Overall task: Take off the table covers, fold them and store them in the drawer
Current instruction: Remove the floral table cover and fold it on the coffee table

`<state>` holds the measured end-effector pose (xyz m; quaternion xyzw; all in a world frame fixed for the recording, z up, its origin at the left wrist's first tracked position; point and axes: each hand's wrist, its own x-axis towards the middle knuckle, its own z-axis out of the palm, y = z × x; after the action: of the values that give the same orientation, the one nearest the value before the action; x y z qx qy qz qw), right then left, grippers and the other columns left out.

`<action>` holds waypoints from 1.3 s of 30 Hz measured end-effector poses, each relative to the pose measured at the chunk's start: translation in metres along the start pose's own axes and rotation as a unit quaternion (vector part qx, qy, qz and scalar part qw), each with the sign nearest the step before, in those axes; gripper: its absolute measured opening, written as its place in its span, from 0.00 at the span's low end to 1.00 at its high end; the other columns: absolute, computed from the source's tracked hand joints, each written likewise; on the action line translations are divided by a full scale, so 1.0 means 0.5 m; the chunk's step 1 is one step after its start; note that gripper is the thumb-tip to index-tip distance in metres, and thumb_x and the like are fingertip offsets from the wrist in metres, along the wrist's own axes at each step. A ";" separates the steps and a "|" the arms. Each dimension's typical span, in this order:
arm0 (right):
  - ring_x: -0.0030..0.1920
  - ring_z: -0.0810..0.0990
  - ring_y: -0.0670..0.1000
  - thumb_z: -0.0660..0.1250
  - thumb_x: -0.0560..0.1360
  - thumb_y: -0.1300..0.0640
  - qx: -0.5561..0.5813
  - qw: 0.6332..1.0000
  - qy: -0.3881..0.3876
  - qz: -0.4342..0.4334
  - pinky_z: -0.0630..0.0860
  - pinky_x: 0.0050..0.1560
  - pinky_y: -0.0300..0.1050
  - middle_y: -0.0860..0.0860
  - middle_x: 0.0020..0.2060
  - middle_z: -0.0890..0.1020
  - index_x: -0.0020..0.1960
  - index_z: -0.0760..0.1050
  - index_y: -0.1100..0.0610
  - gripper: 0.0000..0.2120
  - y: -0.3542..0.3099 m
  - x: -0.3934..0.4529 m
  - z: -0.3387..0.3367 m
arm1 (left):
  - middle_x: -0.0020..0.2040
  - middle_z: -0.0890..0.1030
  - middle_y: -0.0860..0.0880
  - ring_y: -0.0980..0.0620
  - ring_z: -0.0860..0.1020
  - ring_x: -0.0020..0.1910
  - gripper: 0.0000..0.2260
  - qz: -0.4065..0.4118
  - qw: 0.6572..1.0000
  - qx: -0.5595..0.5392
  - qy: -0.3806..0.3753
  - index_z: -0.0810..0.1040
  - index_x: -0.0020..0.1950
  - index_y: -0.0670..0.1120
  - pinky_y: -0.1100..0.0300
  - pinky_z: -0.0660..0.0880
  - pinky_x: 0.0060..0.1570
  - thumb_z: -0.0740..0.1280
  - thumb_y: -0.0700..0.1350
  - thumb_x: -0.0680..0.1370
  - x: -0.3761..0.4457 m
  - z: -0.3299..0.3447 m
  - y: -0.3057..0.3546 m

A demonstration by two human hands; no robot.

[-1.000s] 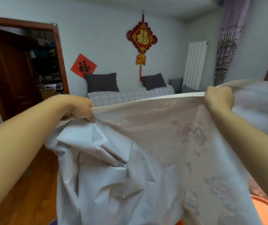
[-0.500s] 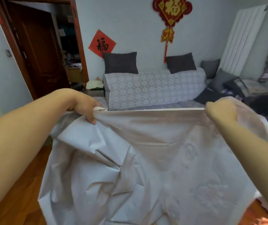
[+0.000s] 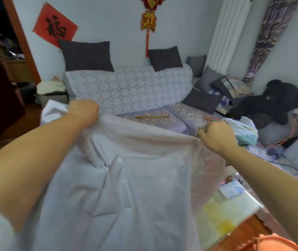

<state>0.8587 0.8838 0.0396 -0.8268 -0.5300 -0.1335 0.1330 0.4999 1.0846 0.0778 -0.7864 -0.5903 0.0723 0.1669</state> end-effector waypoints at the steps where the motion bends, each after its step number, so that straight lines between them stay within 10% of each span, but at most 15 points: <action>1: 0.45 0.79 0.65 0.65 0.76 0.51 0.035 0.999 -0.005 0.024 0.66 0.40 0.49 0.66 0.41 0.81 0.38 0.79 0.65 0.18 0.001 0.017 0.013 | 0.58 0.80 0.44 0.42 0.78 0.58 0.12 -0.014 0.998 -0.021 0.063 0.79 0.61 0.46 0.47 0.70 0.62 0.61 0.39 0.81 0.041 0.016 0.025; 5: 0.50 0.80 0.67 0.63 0.78 0.48 0.066 0.993 -0.062 0.081 0.71 0.44 0.50 0.68 0.47 0.81 0.39 0.76 0.64 0.19 0.015 0.081 0.081 | 0.71 0.70 0.35 0.34 0.69 0.69 0.25 -0.030 0.948 -0.277 0.157 0.70 0.75 0.47 0.43 0.63 0.70 0.65 0.42 0.77 0.117 0.129 0.214; 12: 0.56 0.79 0.66 0.62 0.79 0.48 0.082 0.964 -0.195 0.163 0.75 0.56 0.55 0.65 0.55 0.81 0.56 0.79 0.63 0.18 0.119 0.081 0.245 | 0.80 0.62 0.41 0.42 0.63 0.78 0.33 -0.060 0.842 -0.452 -0.289 0.57 0.83 0.50 0.54 0.62 0.76 0.66 0.48 0.79 -0.281 0.547 0.520; 16: 0.50 0.81 0.64 0.58 0.78 0.45 0.142 0.939 -0.281 0.137 0.77 0.52 0.52 0.60 0.45 0.83 0.42 0.79 0.56 0.17 0.187 0.081 0.346 | 0.69 0.77 0.40 0.42 0.77 0.66 0.22 -0.241 0.734 -0.452 -0.445 0.77 0.68 0.38 0.55 0.74 0.60 0.63 0.48 0.77 -0.470 0.635 0.499; 22: 0.48 0.81 0.58 0.66 0.79 0.57 0.206 0.874 -0.428 0.099 0.74 0.45 0.46 0.54 0.42 0.80 0.41 0.79 0.56 0.09 0.271 0.026 0.501 | 0.45 0.77 0.38 0.43 0.76 0.40 0.05 -0.447 0.579 -0.588 -0.346 0.78 0.43 0.42 0.54 0.67 0.40 0.65 0.38 0.78 -0.554 0.568 0.601; 27: 0.42 0.80 0.58 0.64 0.75 0.69 0.320 0.830 -0.430 0.154 0.76 0.40 0.47 0.57 0.47 0.84 0.38 0.83 0.52 0.16 0.356 -0.011 0.569 | 0.42 0.77 0.44 0.47 0.74 0.37 0.05 -0.512 0.437 -0.666 -0.322 0.80 0.51 0.42 0.60 0.68 0.34 0.65 0.37 0.79 -0.619 0.419 0.814; 33: 0.38 0.77 0.57 0.70 0.77 0.67 0.475 0.672 -0.475 0.311 0.78 0.24 0.43 0.59 0.43 0.76 0.43 0.76 0.63 0.05 0.360 0.030 0.507 | 0.50 0.84 0.46 0.49 0.82 0.45 0.09 -0.484 0.422 -0.710 -0.288 0.82 0.58 0.45 0.59 0.76 0.44 0.70 0.42 0.78 -0.656 0.313 0.917; 39: 0.43 0.81 0.54 0.65 0.78 0.70 0.656 0.486 -0.483 0.316 0.82 0.32 0.42 0.58 0.46 0.82 0.54 0.77 0.63 0.07 0.278 0.083 0.336 | 0.70 0.72 0.58 0.56 0.73 0.69 0.32 -0.336 0.496 -0.754 -0.270 0.68 0.73 0.59 0.59 0.74 0.62 0.76 0.59 0.72 -0.573 0.231 0.989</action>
<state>1.0155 0.9232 -0.1126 -0.5463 -0.1484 0.7243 0.3935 0.8274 0.7099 -0.2256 -0.2973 -0.6567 -0.2527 -0.6453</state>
